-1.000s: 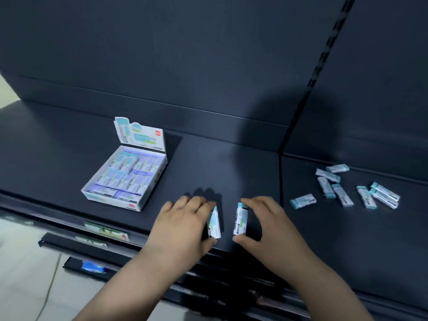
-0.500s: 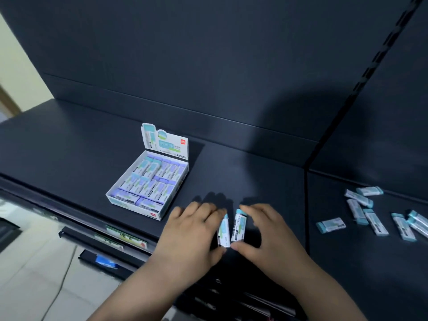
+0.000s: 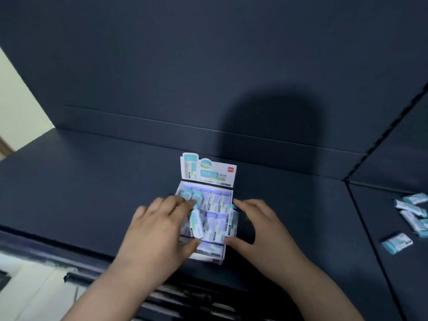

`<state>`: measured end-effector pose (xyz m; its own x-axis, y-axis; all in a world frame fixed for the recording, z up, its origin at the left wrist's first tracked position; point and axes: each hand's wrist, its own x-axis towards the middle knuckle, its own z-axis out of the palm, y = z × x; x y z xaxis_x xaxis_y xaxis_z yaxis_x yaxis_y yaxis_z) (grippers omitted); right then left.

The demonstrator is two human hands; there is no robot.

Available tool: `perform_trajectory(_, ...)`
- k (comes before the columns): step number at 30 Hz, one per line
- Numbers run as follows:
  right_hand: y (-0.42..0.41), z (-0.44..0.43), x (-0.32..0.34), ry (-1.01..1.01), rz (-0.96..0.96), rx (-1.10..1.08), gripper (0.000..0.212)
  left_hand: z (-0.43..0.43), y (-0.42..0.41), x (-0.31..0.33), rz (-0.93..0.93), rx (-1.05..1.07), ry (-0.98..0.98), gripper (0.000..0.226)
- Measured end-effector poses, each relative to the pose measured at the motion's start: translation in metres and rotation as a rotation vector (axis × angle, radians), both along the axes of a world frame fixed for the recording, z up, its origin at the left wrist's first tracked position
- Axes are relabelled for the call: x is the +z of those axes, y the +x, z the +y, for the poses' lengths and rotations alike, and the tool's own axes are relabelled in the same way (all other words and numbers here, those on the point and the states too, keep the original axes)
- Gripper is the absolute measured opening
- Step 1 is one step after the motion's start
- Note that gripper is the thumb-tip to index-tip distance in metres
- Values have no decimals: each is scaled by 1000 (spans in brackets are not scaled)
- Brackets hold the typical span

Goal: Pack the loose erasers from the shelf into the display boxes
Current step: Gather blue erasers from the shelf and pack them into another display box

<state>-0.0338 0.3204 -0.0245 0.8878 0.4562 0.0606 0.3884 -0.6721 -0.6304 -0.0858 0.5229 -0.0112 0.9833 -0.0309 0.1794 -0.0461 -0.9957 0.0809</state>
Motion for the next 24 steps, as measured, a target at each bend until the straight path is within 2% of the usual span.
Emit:
perform_trajectory(5,16,26,4,-4,-31,-134,72,49,31,10,-19,-19,-16,74)
perform_trajectory(10,20,32,7,-14,-40,-254,69,57,51,20,13,-161,-46,73)
perform_trajectory(17,21,45,4,-78,-42,-204,70,39,64,14,20,-379,-165,75)
perform_trajectory(24,21,38,11,-81,-29,-270,75,39,69,10,49,-430,-110,84)
